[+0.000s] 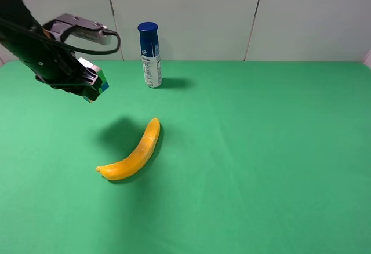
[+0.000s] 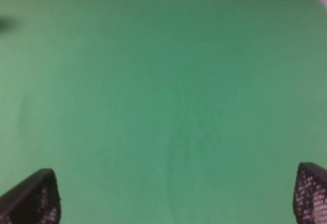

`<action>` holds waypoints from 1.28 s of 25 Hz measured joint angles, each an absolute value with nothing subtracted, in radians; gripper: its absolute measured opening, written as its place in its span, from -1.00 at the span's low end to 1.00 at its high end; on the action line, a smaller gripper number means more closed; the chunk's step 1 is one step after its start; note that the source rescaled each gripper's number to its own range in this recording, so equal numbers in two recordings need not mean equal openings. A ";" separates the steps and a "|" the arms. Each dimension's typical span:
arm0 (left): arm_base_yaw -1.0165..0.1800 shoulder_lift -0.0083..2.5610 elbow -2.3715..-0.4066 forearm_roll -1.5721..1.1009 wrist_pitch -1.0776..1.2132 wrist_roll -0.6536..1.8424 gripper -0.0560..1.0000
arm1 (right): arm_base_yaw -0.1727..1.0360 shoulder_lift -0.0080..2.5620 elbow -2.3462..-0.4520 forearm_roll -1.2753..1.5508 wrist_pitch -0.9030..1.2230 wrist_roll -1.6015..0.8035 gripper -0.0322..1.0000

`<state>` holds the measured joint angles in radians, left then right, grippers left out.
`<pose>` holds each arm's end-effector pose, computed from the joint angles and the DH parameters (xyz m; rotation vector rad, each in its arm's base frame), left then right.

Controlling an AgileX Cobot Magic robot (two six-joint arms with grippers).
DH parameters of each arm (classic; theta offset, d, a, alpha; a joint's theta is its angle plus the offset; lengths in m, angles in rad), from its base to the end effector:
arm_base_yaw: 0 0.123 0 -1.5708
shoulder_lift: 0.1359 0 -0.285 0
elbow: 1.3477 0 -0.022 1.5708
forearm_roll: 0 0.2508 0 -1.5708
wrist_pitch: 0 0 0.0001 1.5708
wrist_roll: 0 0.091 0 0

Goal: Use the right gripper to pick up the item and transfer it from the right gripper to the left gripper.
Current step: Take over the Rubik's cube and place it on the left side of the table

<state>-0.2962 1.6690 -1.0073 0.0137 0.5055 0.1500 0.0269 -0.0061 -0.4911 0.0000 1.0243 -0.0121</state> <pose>0.3172 -0.0962 0.2021 0.5999 2.5824 -0.0358 -0.0033 -0.0001 0.2778 -0.0392 2.0103 0.0094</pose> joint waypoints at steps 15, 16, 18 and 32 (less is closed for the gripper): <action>-0.296 1.918 -1.045 0.009 0.458 0.151 -0.89 | 0.027 -0.006 -0.491 0.000 1.024 -0.012 1.00; -0.296 1.921 -1.045 0.009 0.451 0.151 -0.89 | 0.027 -0.006 -0.491 0.000 1.024 -0.012 1.00; -0.296 1.926 -1.045 0.009 0.442 0.151 -0.89 | 0.027 -0.006 -0.491 0.000 1.024 -0.012 1.00; -0.296 1.926 -1.045 0.009 0.437 0.151 0.57 | 0.027 -0.006 -0.491 0.000 1.022 -0.012 1.00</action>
